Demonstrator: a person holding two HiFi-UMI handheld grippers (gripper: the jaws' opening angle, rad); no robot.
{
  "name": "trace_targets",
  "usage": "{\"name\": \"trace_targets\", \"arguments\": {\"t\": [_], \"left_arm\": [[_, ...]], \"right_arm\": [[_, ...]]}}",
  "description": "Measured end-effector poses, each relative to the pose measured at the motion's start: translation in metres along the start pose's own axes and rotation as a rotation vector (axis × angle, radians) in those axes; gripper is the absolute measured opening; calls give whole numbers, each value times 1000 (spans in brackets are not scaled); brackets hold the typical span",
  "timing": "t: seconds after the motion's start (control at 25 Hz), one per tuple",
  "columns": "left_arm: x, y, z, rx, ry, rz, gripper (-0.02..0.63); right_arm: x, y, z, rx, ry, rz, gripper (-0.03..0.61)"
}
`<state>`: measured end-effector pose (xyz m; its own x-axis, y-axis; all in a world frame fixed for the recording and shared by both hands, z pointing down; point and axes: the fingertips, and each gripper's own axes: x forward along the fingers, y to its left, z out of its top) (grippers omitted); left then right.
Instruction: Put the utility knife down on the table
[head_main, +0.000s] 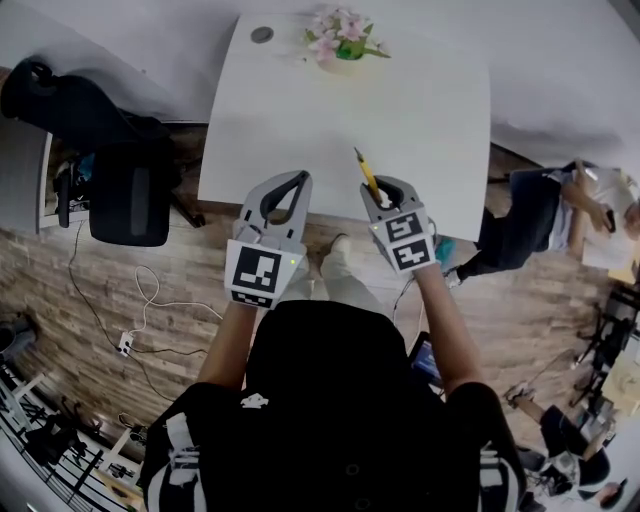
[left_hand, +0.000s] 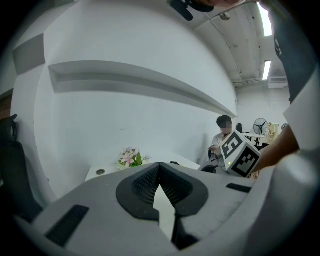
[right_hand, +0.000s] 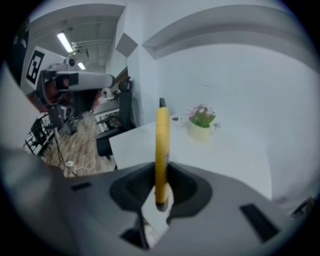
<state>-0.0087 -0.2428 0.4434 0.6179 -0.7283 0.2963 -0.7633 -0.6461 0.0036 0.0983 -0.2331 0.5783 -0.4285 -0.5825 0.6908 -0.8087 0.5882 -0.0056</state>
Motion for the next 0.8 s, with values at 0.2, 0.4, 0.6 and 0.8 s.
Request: {"name": "trace_targets", "arguments": {"t": [0.2, 0.4, 0.6, 0.8], "left_arm": [[1, 0, -8, -10, 18, 7, 14], [1, 0, -16, -23, 36, 13, 14], [0, -1, -20, -27, 45, 20, 14], [-1, -3, -27, -30, 60, 24, 14]], "right_arm": [[16, 1, -22, -57, 92, 30, 101], [29, 2, -41, -106, 176, 52, 102], [40, 2, -59, -157, 258, 71, 102], [49, 3, -78, -269, 362, 96, 101]]}}
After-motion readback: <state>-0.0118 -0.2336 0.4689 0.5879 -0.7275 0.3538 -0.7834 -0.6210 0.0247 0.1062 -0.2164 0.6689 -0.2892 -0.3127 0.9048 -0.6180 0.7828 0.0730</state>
